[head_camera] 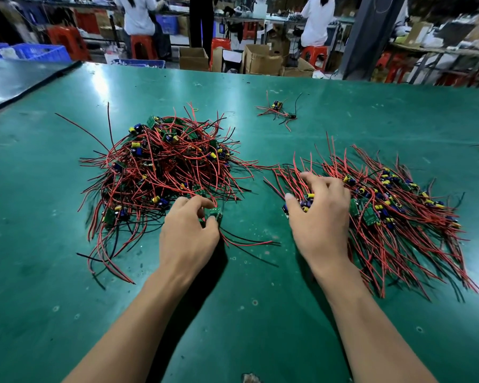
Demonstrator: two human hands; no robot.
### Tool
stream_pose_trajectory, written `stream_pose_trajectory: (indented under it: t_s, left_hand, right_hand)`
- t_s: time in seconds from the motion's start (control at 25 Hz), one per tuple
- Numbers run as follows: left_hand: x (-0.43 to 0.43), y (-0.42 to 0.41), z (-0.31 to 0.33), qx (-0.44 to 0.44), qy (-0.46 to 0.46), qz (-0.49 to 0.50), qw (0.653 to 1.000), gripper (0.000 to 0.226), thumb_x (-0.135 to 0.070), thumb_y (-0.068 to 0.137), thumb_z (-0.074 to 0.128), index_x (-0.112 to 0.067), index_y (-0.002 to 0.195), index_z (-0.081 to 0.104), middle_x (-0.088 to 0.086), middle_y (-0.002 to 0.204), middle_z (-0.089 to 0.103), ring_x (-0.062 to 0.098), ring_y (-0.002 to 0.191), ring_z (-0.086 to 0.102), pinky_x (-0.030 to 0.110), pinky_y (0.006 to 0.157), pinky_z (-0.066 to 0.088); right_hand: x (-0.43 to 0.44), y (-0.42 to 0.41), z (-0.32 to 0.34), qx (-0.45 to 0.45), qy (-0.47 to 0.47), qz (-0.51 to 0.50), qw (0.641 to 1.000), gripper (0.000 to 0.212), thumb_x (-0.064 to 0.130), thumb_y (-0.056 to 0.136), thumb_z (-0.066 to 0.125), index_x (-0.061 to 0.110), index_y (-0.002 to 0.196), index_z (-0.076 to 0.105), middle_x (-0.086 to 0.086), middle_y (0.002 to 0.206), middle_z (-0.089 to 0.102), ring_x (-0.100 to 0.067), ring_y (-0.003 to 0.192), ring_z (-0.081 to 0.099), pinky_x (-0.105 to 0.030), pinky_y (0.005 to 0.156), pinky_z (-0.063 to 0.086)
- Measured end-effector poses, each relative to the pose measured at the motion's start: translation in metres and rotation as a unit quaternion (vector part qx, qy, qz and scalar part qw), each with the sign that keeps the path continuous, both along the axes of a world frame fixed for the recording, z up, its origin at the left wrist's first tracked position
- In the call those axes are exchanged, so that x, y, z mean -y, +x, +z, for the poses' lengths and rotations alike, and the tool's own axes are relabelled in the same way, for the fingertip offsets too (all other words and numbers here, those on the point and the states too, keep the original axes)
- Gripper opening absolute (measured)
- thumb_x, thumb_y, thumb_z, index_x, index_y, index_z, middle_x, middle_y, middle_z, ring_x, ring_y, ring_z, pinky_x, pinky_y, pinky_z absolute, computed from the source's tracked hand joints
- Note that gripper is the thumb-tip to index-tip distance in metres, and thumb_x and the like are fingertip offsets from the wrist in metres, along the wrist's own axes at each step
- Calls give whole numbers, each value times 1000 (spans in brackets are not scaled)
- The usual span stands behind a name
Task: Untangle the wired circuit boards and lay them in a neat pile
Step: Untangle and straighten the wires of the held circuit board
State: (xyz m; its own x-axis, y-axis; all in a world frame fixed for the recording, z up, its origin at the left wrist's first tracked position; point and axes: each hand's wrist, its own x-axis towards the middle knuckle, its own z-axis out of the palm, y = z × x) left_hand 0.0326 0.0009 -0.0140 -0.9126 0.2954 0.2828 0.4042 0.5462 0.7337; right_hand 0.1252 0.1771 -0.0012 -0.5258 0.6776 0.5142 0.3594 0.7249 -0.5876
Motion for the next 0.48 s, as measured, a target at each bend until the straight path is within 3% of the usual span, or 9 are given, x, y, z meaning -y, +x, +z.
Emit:
stream_pose_trajectory:
  t_s: [0.12,0.28,0.36,0.48]
  left_hand:
    - [3,-3,-3,-19,-35,2,999,21,-30,85,69,-22,104,69,-1,93,53,21,87,57,38,77,50]
    - [0,0,-4,-27,-108,-30,993,43,-53,86,63,-32,124,63,-4,105,55,21,93,60,37,78,52]
    - [-1,1,-3,-32,-131,-42,990,40,-52,86,62,-34,122,63,-6,107,58,20,97,59,35,79,50]
    - [-1,2,-2,-22,-117,-44,992,28,-34,83,64,-32,111,67,-5,105,62,21,96,61,37,80,52]
  right_hand:
    - [11,-5,-4,13,-13,101,995,28,24,91,71,15,118,71,-1,110,60,-19,105,56,-30,98,43]
    - [17,-9,-13,49,-44,159,985,19,25,95,66,15,109,74,4,106,64,-13,97,61,-28,95,47]
    - [14,-10,-15,53,-71,168,982,16,23,94,67,16,104,76,4,103,69,-11,96,62,-22,93,46]
    - [9,-10,-17,88,-138,180,970,14,26,93,67,19,101,77,7,94,74,-5,85,64,-9,81,44]
